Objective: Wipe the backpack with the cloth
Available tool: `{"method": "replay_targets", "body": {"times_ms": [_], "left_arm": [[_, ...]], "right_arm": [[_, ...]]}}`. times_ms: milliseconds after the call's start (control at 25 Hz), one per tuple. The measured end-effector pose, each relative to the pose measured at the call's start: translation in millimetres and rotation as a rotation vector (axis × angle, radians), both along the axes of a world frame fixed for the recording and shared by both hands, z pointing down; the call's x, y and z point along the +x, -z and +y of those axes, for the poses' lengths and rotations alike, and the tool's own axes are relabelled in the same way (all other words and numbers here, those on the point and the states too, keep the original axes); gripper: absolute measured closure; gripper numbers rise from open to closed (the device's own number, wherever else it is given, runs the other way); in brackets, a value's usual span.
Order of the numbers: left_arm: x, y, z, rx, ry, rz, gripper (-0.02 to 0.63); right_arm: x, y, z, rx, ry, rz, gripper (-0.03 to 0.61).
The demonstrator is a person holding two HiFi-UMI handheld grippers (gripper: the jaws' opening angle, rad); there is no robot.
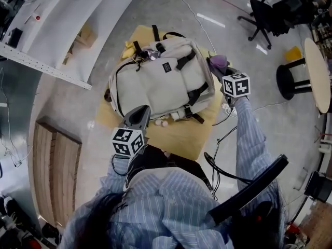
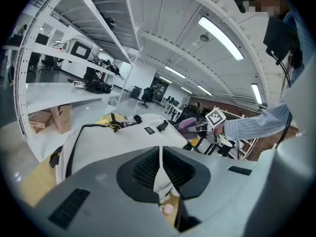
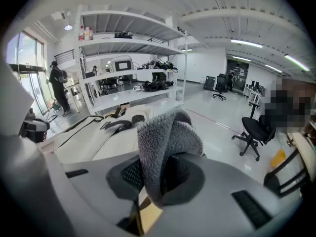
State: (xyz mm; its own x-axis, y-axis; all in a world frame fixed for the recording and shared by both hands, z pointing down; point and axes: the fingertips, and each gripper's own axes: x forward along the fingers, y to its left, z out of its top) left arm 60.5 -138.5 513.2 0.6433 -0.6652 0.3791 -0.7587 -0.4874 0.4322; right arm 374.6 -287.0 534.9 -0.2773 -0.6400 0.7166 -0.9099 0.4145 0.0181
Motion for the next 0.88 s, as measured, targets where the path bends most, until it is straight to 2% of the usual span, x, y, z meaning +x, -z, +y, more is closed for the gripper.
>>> {"method": "replay_targets", "body": {"times_ms": [280, 560, 680, 880], "left_arm": [[42.9, 5.4, 35.6, 0.018, 0.038, 0.0, 0.592], [71.0, 5.4, 78.2, 0.012, 0.089, 0.007, 0.592], [83.4, 7.6, 97.0, 0.019, 0.095, 0.009, 0.593], [97.9, 12.5, 126.8, 0.029, 0.104, -0.001, 0.592]], "right_arm": [[27.9, -21.8, 78.5, -0.041, 0.012, -0.04, 0.529], [31.5, -36.0, 144.7, -0.062, 0.05, -0.085, 0.529], [33.1, -38.6, 164.7, -0.062, 0.059, -0.094, 0.529], [39.0, -37.3, 177.2, -0.053, 0.019, -0.115, 0.529]]}}
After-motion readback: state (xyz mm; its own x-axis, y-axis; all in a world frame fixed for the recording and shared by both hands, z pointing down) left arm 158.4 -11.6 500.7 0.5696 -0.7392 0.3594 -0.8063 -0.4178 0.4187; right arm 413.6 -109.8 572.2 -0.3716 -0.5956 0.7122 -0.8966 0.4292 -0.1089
